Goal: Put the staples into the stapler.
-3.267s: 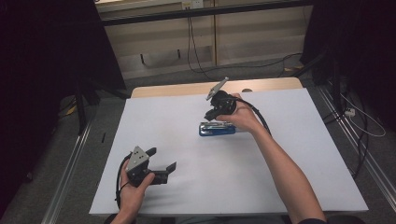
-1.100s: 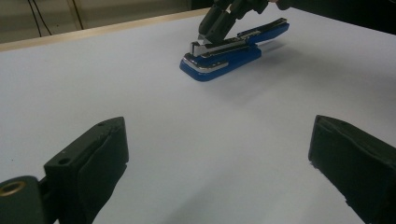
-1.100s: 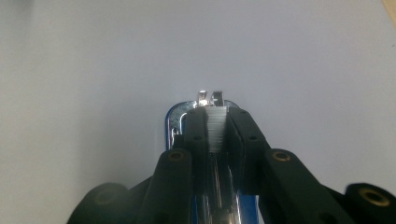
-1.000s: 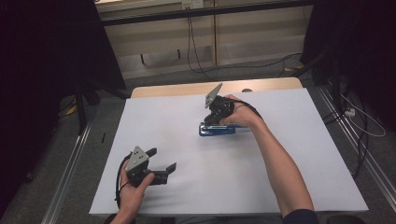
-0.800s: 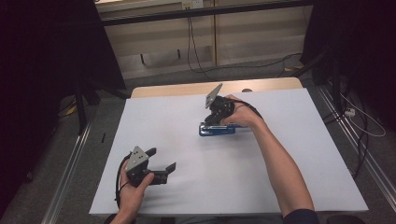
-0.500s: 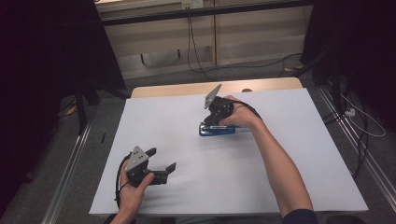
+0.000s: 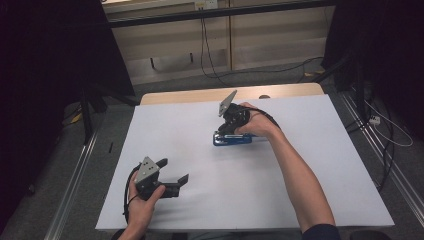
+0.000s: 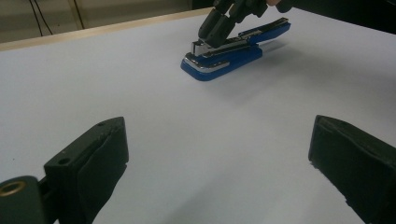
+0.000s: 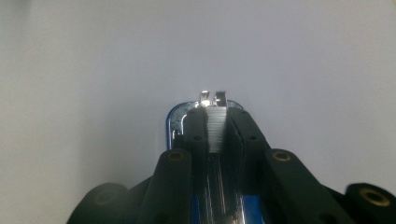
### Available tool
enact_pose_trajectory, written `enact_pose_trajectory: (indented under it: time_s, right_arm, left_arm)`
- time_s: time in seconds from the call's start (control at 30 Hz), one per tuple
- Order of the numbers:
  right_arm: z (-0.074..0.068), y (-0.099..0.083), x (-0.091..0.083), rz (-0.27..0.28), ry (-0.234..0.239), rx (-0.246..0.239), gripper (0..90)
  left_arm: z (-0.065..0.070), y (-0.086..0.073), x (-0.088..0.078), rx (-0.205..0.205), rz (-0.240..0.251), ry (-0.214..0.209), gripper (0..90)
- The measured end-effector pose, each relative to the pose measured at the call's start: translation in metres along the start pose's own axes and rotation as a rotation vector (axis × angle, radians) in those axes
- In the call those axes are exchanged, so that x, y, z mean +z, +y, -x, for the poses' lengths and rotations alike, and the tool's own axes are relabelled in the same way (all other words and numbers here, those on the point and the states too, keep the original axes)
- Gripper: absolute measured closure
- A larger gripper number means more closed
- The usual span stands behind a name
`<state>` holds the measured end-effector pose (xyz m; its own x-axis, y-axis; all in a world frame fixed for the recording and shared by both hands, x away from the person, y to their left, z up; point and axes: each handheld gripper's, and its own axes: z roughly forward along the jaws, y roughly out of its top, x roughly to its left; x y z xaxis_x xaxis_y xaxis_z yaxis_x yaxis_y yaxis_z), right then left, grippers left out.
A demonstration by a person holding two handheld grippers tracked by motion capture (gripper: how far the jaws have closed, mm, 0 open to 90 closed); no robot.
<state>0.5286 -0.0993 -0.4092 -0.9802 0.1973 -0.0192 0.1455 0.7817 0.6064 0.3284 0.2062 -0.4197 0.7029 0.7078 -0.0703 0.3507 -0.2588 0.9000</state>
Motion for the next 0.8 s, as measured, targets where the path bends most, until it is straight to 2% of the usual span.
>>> enact_pose_trajectory:
  time_s: [0.8]
  right_arm:
    - [-0.0004,0.0041,0.0006,-0.012,-0.005,-0.023,79.2]
  left_arm:
    - [0.0001,0.0002,-0.0001,0.005,0.001,0.001,5.4]
